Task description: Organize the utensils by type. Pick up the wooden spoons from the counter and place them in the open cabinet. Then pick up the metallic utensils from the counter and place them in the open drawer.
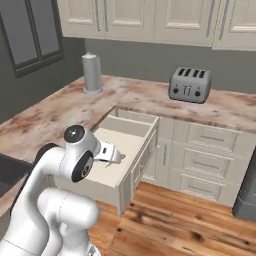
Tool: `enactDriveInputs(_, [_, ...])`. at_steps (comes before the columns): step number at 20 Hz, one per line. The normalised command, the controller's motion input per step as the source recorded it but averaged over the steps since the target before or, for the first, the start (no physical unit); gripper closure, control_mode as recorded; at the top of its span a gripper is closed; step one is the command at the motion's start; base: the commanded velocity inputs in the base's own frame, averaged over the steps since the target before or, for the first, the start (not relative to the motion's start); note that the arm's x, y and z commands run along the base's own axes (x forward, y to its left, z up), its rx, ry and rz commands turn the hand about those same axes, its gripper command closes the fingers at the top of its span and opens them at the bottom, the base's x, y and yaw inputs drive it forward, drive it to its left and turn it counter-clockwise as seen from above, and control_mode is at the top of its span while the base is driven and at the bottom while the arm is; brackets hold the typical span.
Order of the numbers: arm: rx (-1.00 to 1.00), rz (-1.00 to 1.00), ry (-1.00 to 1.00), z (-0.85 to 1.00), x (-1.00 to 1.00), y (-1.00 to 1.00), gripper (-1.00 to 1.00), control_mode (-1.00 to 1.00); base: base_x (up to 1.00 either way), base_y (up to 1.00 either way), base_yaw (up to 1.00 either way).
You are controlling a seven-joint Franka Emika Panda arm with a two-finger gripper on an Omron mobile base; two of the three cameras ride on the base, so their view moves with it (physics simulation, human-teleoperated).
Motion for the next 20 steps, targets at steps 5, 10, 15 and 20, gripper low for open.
enactDriveInputs(5, [0.0, 0.0, 0.0, 0.0, 0.0, 0.0, -1.0, 1.0, -0.08, -0.04, -0.9])
enactDriveInputs(10, [0.0, 0.0, 0.0, 0.0, 0.0, 0.0, -1.0, 1.0, 0.0, 0.01, -1.0])
enactDriveInputs(15, [0.0, 0.0, 0.0, 0.0, 0.0, 0.0, -1.0, 1.0, 0.0, 0.01, -1.0])
enactDriveInputs(20, [0.0, 0.0, 0.0, 0.0, 0.0, 0.0, -1.0, 1.0, 0.0, 0.01, -1.0])
